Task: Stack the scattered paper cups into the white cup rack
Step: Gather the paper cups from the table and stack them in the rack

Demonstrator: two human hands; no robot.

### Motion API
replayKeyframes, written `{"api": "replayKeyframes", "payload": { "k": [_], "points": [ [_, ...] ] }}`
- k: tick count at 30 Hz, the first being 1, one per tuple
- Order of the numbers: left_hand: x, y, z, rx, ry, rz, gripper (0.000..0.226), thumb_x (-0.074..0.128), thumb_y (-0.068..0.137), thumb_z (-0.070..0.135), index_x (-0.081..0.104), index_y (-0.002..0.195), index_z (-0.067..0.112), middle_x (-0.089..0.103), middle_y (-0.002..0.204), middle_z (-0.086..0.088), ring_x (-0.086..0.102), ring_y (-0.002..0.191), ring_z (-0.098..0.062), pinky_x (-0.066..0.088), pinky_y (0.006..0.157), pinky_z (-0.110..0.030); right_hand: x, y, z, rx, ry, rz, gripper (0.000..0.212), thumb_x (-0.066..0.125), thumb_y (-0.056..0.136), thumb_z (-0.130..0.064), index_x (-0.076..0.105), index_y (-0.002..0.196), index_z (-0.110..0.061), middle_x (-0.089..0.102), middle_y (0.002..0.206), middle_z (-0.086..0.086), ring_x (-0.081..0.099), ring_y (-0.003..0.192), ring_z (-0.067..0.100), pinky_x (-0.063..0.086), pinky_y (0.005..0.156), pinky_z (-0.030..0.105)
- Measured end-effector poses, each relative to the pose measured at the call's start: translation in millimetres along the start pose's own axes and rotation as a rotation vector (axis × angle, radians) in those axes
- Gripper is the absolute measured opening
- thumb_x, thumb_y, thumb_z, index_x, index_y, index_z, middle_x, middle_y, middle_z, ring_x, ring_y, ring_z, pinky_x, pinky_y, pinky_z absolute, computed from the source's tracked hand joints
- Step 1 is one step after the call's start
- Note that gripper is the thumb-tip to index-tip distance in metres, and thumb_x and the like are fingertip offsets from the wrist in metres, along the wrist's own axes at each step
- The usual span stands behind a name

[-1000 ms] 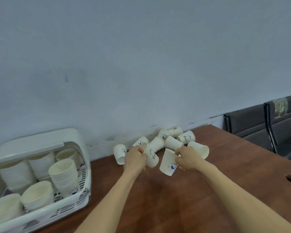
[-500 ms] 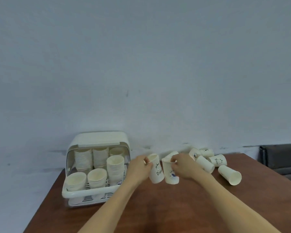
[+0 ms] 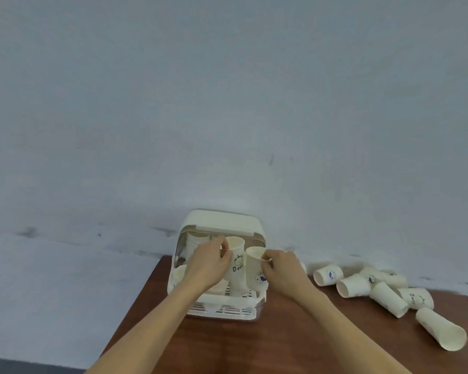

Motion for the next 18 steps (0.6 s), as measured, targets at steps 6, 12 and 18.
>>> {"api": "replayKeyframes", "payload": {
  "k": [6, 12, 18],
  "points": [
    [-30, -3, -42, -0.068, 0.130, 0.093, 0.009, 0.045, 0.097, 0.030, 0.047, 0.089, 0.025, 0.065, 0.089, 0.000, 0.059, 0.083, -0.024, 0.041, 0.062, -0.032, 22, 8, -37, -0.064, 0.058, 0.057, 0.018, 0.045, 0.090, -0.018, 0.057, 0.079, -0.012, 0.067, 0.072, 0.006, 0.057, 0.068, 0.028, 0.044, 0.060, 0.038],
    [-30, -10, -72, -0.104, 0.189, 0.158, 0.014, 0.042, 0.099, 0.031, 0.047, 0.091, 0.021, 0.064, 0.089, 0.001, 0.059, 0.082, -0.025, 0.050, 0.068, -0.037, 41, 10, -53, -0.088, 0.115, 0.068, 0.019, 0.040, 0.095, -0.019, 0.054, 0.082, -0.015, 0.064, 0.073, 0.004, 0.054, 0.070, 0.024, 0.045, 0.065, 0.041],
    [-10, -16, -85, -0.027, 0.392, 0.034, 0.017, 0.037, 0.101, 0.028, 0.048, 0.109, 0.019, 0.062, 0.104, -0.002, 0.058, 0.093, -0.024, 0.046, 0.069, -0.035, 66, 17, -52, -0.047, 0.100, 0.062, 0.024, 0.035, 0.095, -0.020, 0.058, 0.091, -0.018, 0.065, 0.085, 0.001, 0.058, 0.080, 0.021, 0.050, 0.070, 0.042]
  ]
}}
Point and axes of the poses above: each hand's wrist, its own y-axis towards the middle knuckle, its own x-axis out of the palm, z = x × y, the point moved 6 cm from there along y, towards the middle knuckle
